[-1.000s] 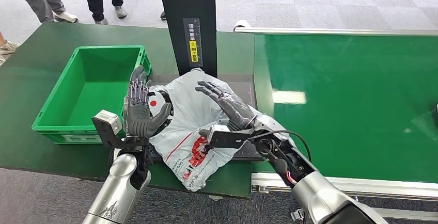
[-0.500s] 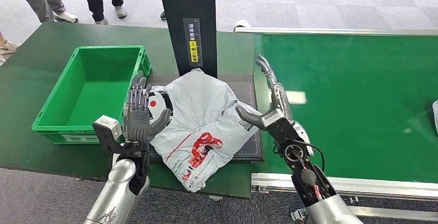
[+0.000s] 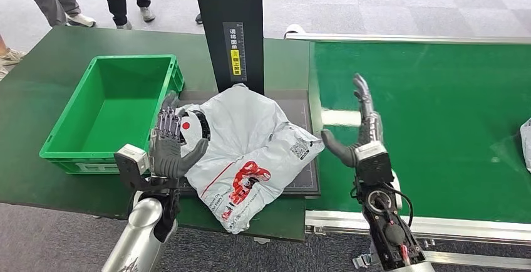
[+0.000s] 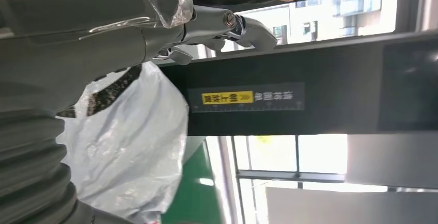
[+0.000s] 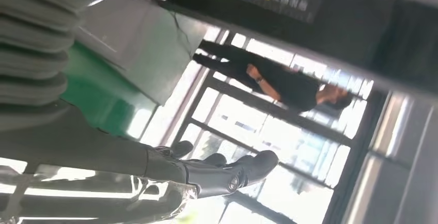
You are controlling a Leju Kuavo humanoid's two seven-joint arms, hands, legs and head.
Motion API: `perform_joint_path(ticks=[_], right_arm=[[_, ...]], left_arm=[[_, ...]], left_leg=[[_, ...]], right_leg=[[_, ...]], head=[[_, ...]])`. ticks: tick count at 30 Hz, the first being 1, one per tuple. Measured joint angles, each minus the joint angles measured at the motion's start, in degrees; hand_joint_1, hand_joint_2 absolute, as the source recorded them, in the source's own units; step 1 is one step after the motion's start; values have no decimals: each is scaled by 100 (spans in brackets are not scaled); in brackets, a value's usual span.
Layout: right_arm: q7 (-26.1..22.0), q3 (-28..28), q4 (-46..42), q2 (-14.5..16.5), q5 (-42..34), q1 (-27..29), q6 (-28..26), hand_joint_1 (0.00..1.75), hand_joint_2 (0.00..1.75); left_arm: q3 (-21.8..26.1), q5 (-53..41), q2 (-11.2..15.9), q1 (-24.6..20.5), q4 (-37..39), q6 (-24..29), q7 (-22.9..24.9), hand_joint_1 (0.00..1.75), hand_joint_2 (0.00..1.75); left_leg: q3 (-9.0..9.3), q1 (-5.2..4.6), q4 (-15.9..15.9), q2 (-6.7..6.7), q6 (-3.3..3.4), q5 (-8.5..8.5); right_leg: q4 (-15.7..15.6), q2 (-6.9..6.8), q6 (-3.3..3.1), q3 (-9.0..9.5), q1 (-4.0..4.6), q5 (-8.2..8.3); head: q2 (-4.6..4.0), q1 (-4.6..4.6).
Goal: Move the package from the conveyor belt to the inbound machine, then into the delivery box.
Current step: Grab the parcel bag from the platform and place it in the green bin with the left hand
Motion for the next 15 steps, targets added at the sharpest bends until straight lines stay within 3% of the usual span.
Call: perform_joint_path(ticks=[8, 15], right_arm=[[406, -514, -621, 9, -180, 803, -15, 0, 175], [629, -621, -809, 201, 265, 1026, 111, 0, 175]], left_arm=[[-151, -1230, 117, -2, 42, 62, 550, 0, 175], [-735, -4332, 195, -685, 794, 81, 2132, 0, 175]], left_leg=[[-3, -1, -1, 5, 0, -3], [2, -1, -1, 6, -1, 5]], right_leg=[[-1, 1, 0, -5, -2, -1], [-1, 1, -3, -2, -1, 4]], head=[[0, -2], [-1, -1]])
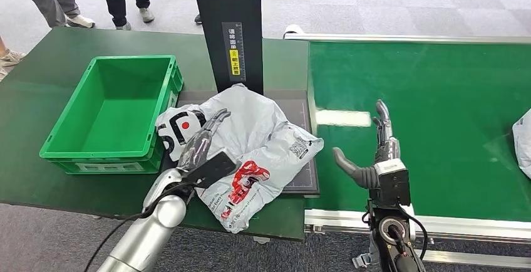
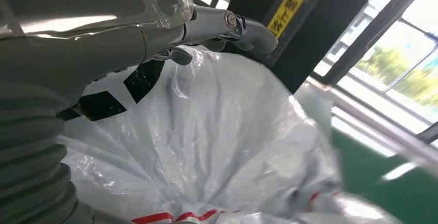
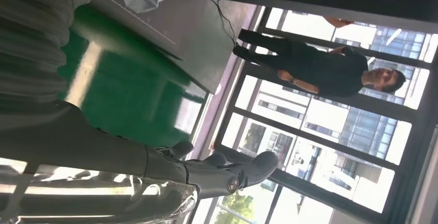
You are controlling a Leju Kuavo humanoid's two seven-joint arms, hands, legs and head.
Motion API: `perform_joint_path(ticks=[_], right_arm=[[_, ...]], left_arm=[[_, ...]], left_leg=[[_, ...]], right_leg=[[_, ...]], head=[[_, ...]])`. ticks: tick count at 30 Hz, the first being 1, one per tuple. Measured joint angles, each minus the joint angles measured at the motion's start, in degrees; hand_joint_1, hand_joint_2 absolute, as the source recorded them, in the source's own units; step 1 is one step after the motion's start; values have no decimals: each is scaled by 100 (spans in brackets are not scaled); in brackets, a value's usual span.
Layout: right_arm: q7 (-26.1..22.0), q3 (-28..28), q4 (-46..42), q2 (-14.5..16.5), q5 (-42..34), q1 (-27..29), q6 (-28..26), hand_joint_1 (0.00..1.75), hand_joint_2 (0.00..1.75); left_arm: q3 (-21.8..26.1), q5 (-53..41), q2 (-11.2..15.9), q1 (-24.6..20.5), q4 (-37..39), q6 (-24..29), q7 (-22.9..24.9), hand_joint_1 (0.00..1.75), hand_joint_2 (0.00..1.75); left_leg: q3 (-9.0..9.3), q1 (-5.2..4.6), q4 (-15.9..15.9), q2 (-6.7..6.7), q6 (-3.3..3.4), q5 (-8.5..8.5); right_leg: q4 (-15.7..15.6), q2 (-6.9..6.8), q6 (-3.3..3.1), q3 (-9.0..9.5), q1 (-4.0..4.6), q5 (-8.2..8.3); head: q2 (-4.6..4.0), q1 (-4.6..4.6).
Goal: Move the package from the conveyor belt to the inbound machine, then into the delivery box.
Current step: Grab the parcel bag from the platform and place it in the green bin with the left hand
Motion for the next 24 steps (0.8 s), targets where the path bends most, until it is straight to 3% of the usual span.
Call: perform_joint_path(ticks=[6, 13, 21, 24], right_arm=[[63, -103, -145, 118, 121, 147, 42, 0, 175], [99, -154, -218, 162, 140, 207, 54, 0, 175], [146, -278, -372, 209, 300, 414, 88, 0, 175], [163, -335, -435, 232, 368, 491, 108, 0, 175]], left_arm=[[-312, -756, 5, -553, 682, -156, 330, 0, 175], [-425, -820, 5, -739, 988, -162, 380, 0, 175], [-632, -1713, -68, -929, 1445, -151, 1057, 2, 175], [-699, -2018, -137, -1035, 1704, -123, 1290, 124, 175]], left_leg=[[-1, 0, 0, 2, -1, 0], [-3, 0, 0, 2, -1, -2], [-1, 0, 0, 2, 0, -1], [-1, 0, 0, 1, 0, -1]], right_leg=[[1, 1, 0, 0, 0, 0], [0, 1, 0, -3, 0, -1], [0, 1, 0, -1, 0, 0], [0, 1, 0, 0, 0, 0]], head=[[-1, 0], [1, -1], [1, -1], [1, 0]])
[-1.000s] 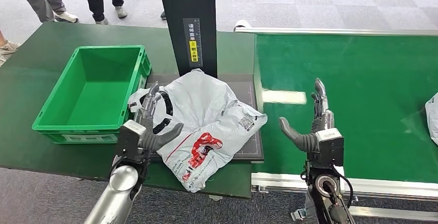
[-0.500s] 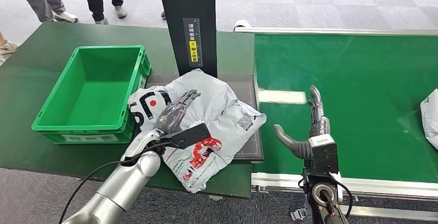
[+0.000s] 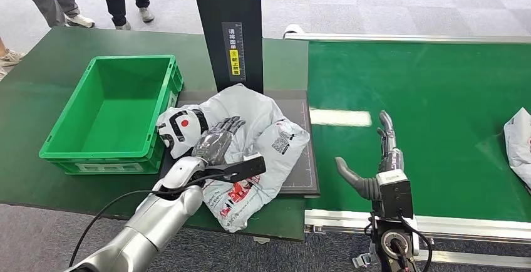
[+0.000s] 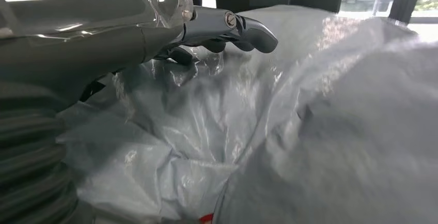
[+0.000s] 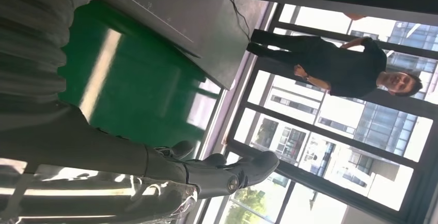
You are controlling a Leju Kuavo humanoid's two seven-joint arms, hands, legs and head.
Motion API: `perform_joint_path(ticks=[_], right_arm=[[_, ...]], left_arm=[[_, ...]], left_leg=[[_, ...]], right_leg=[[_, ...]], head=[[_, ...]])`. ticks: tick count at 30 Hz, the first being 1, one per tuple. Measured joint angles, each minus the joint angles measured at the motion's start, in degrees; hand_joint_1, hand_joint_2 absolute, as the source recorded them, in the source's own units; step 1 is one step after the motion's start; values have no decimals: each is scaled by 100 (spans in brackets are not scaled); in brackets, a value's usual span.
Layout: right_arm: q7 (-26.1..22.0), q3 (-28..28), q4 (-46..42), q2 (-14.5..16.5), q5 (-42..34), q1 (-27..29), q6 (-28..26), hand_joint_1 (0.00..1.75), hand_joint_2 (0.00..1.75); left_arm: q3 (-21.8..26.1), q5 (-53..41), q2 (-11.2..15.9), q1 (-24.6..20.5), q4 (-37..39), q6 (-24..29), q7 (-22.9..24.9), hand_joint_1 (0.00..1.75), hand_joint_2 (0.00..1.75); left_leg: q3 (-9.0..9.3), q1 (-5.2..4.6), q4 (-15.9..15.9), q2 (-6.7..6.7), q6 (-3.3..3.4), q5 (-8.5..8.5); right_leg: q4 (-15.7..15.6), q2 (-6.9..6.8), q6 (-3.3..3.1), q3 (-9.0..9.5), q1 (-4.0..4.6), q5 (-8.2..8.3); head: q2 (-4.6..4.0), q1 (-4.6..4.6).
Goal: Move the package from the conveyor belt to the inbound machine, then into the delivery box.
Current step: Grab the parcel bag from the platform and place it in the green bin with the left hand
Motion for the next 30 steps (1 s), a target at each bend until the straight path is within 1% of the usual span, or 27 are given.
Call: perform_joint_path(ticks=[1, 7, 14, 18, 24, 27, 30], right_arm=[[3, -21, -20, 8, 17, 25, 3, 0, 175], [19, -110, -122, 32, 50, 144, 5, 0, 175], [38, -158, -164, 35, 52, 185, 5, 0, 175], [40, -164, -164, 35, 56, 188, 5, 0, 175], [54, -191, -200, 37, 89, 225, 14, 0, 175], [59, -205, -228, 37, 103, 244, 52, 0, 175], [67, -214, -242, 36, 109, 244, 102, 0, 175]], left_arm=[[-10, -58, -22, -28, 80, 18, 47, 162, 175], [-14, -89, -112, -111, 377, 76, 87, 162, 175], [-13, -89, -149, -196, 506, 93, 87, 162, 175], [-13, -89, -156, -221, 541, 93, 87, 175, 175], [-11, -155, -182, -226, 573, 98, -27, 175, 175], [-7, -183, -189, -213, 578, 202, -84, 175, 175], [36, -113, -195, -142, 517, 444, -199, 175, 175]], left_leg=[[0, 0, 0, 0, 0, 0], [2, 0, 0, 0, 0, 0], [6, 0, 0, 0, 0, 0], [6, 0, 0, 0, 0, 0], [6, 0, 0, 0, 0, 0], [6, 0, 0, 1, 0, 0], [5, 0, 0, 0, 0, 0]], right_leg=[[0, 0, 0, 0, 0, 0], [0, 0, 0, 3, 0, 0], [0, 0, 0, 8, 0, 0], [0, 0, 0, 7, 0, 0], [0, 0, 0, 7, 0, 0], [0, 0, 0, 7, 0, 0], [0, 0, 0, 6, 0, 0]], head=[[0, 0], [0, -1], [0, -1], [0, -1], [0, -1], [0, -1], [0, -1]])
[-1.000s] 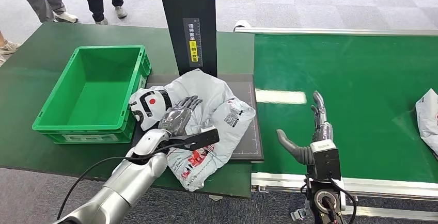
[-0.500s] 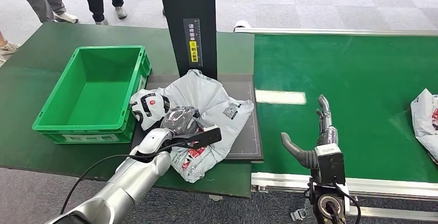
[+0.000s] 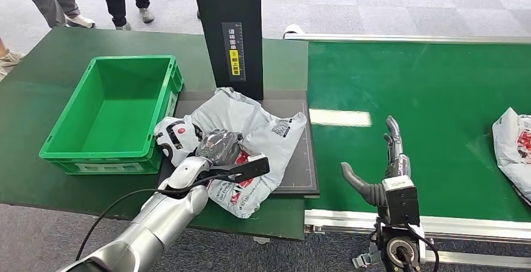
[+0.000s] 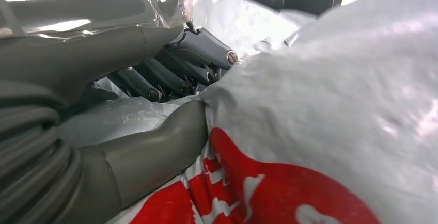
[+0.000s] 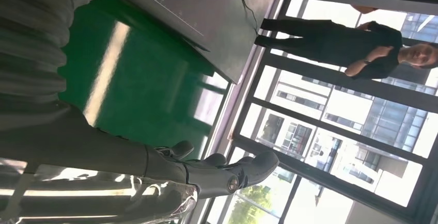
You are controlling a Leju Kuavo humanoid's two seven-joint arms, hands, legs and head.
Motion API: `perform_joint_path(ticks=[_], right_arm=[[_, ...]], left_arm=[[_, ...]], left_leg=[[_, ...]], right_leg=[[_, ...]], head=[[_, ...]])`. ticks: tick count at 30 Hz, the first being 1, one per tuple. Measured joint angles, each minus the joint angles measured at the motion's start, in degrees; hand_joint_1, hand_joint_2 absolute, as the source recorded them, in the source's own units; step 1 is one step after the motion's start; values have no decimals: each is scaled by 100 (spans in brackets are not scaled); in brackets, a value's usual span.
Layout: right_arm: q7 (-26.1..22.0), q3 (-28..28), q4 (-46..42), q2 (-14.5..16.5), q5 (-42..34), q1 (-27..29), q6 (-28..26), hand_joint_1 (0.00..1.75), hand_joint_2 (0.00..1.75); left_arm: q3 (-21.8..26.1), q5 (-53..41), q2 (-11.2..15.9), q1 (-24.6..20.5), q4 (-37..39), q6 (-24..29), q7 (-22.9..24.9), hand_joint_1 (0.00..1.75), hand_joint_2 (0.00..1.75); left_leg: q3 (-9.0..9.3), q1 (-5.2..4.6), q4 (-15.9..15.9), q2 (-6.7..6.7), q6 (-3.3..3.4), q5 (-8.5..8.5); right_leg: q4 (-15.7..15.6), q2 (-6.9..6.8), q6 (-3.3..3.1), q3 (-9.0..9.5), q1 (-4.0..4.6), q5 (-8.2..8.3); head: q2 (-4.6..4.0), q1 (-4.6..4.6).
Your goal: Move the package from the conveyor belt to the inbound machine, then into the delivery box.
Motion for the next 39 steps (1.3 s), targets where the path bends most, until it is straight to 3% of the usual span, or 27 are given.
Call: perform_joint_path(ticks=[3, 6, 8, 10, 14, 19, 23, 28, 34, 39], right_arm=[[-11, -17, -1, -10, -66, 0, 14, 0, 175], [-79, -32, 0, -50, -236, 1, -28, 0, 175], [-131, -33, 2, -76, -308, 1, -64, 0, 175], [-178, -33, 7, -94, -357, -1, -100, 0, 175], [-239, -29, 36, -113, -427, -3, -176, 0, 175], [-282, 15, 87, -140, -523, -7, -262, 0, 175], [-307, 77, 141, -178, -602, -34, -315, 0, 175], [-309, 155, 186, -206, -623, -47, -351, 0, 175], [-309, 217, 193, -202, -605, -37, -384, 0, 175], [-309, 243, 193, -200, -598, -36, -392, 0, 175]], left_arm=[[110, 382, 2, 174, -266, 658, -569, 175, 175], [211, 735, 37, 401, -885, 2164, -1504, 175, 175], [232, 610, 79, 512, -1296, 2863, -1708, 175, 175], [281, 436, 112, 656, -1679, 3176, -1879, 175, 175], [688, 196, 8, 1023, -2427, 3237, -2705, 175, 175], [1456, 947, -289, 1285, -2984, 3237, -3765, 175, 175], [1895, 1520, -366, 1363, -3287, 3237, -3884, 175, 175], [2465, 1594, -399, 1307, -3379, 3237, -3891, 175, 175], [3339, 1443, -432, 792, -3056, 3234, -3868, 175, 175], [3617, 1441, -432, 616, -2874, 3234, -3867, 175, 175]], left_leg=[[-4, 0, 0, 1, 0, 0], [-10, 0, 0, 0, 0, -1], [-12, 0, 0, -1, 1, -2], [-13, 0, -1, 0, 1, -2], [-13, 0, -1, 0, 1, -2], [-12, 0, -1, 0, 1, -2], [-11, 1, -1, 0, 1, -2], [-11, 1, -1, 0, 0, -1], [-9, 1, -1, 0, 0, 0], [-9, 0, 0, 0, -1, 0]], right_leg=[[0, 0, 0, -3, 0, 0], [0, 0, 0, -8, 0, -1], [0, 0, 0, -8, 0, -1], [0, 0, 0, -9, 0, -1], [0, 0, 0, -10, 0, -1], [0, 0, 0, -9, 0, -1], [0, 0, 0, -9, 1, -1], [0, 0, 0, -10, 1, -1], [0, 0, 0, -9, 1, 0], [0, 0, 0, -9, 1, -1]], head=[[0, 0], [0, 0], [0, -1], [0, 0], [0, 0], [0, 0], [0, -1], [0, 0], [-1, -1], [0, 0]])
